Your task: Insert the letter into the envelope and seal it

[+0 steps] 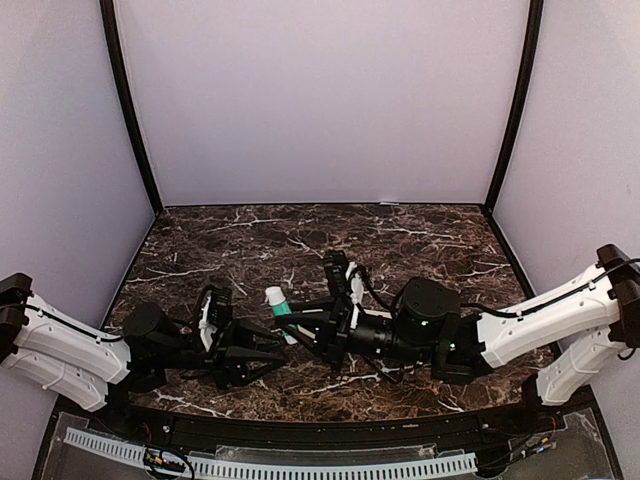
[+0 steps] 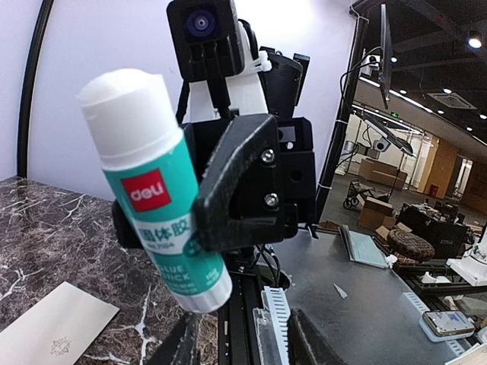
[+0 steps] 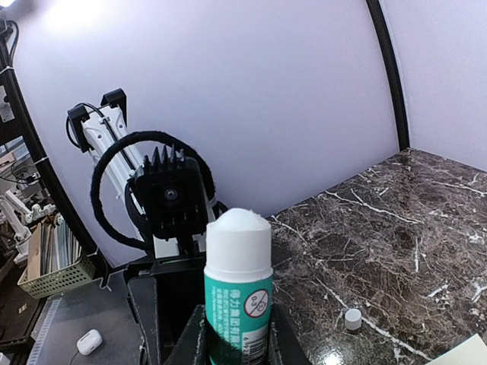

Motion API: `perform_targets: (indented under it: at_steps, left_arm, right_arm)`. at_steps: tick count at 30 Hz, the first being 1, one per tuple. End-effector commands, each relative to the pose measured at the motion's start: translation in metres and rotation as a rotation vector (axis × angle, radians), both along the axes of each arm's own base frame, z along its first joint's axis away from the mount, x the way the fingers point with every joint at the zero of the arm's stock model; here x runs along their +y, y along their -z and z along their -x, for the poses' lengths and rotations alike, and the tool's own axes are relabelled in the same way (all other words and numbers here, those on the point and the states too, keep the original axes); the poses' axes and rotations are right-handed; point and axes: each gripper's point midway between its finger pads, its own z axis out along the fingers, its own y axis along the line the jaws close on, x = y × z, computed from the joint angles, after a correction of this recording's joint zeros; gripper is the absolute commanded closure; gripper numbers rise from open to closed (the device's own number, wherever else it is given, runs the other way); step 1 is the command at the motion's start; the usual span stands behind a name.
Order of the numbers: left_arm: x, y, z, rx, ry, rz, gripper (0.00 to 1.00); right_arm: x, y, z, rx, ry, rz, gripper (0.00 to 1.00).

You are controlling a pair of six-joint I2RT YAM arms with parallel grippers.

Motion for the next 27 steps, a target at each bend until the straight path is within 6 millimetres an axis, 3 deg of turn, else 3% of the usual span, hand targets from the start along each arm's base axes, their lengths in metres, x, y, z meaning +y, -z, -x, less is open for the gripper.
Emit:
perform_targets:
  at_steps: [1, 19, 27]
  left_arm:
    - [0.003, -0.013, 0.004, -0.041, 0.004, 0.051, 0.62]
    - [0.013, -0.023, -0.004, -0.02, -0.063, 0.101, 0.57]
    - [0.01, -0.023, -0.002, -0.018, -0.044, 0.102, 0.69]
  right_arm:
    - [0.011, -0.029, 0.004, -0.008, -0.009, -0.098, 1.0]
    - [0.024, -0.03, 0.024, 0.029, -0.058, -0.134, 1.0]
    - [0.026, -0.031, 0.026, 0.011, -0.045, -0.147, 1.0]
